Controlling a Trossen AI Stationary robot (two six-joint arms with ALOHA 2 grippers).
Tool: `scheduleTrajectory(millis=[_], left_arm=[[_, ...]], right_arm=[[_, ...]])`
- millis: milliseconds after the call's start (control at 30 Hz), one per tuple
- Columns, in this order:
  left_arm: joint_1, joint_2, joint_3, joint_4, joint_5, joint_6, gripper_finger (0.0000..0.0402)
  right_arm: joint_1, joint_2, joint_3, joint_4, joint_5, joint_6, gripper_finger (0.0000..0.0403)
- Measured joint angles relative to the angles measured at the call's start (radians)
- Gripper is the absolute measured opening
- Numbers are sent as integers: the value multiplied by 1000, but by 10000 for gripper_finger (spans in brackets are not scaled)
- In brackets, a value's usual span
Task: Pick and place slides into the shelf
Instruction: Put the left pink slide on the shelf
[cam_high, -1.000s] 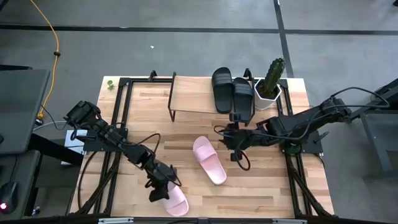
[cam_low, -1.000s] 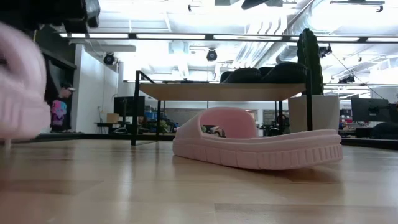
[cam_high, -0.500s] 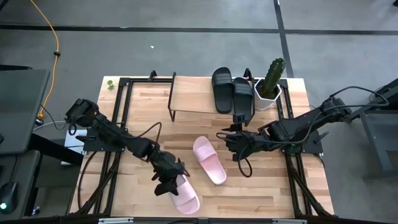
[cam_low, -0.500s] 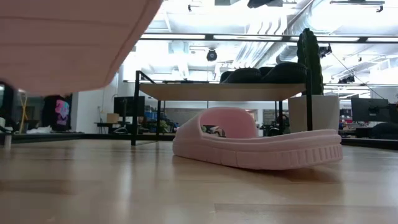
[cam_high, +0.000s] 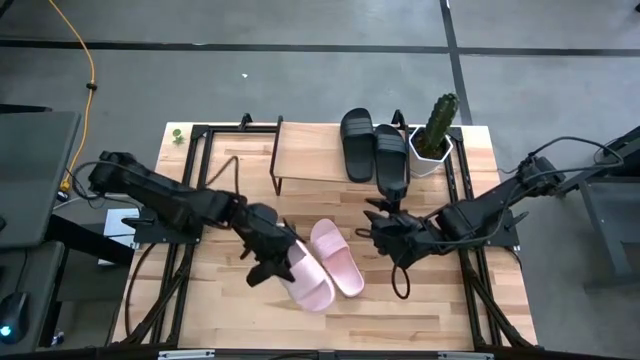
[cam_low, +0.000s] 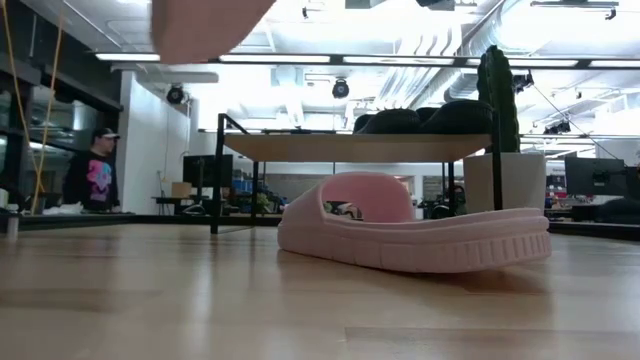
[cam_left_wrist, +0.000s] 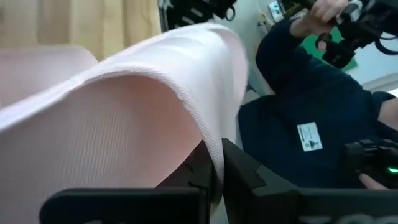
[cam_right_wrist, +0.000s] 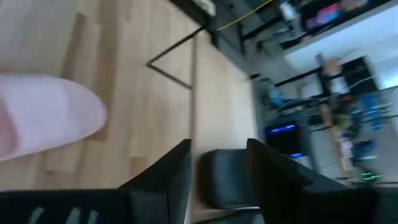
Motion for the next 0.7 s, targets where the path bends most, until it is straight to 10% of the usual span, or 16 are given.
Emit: scheduleTrajectory(millis=[700], left_arm=[[177, -7, 416, -414, -46, 176, 4]], right_arm=[[154, 0, 1, 207, 343, -512, 145]])
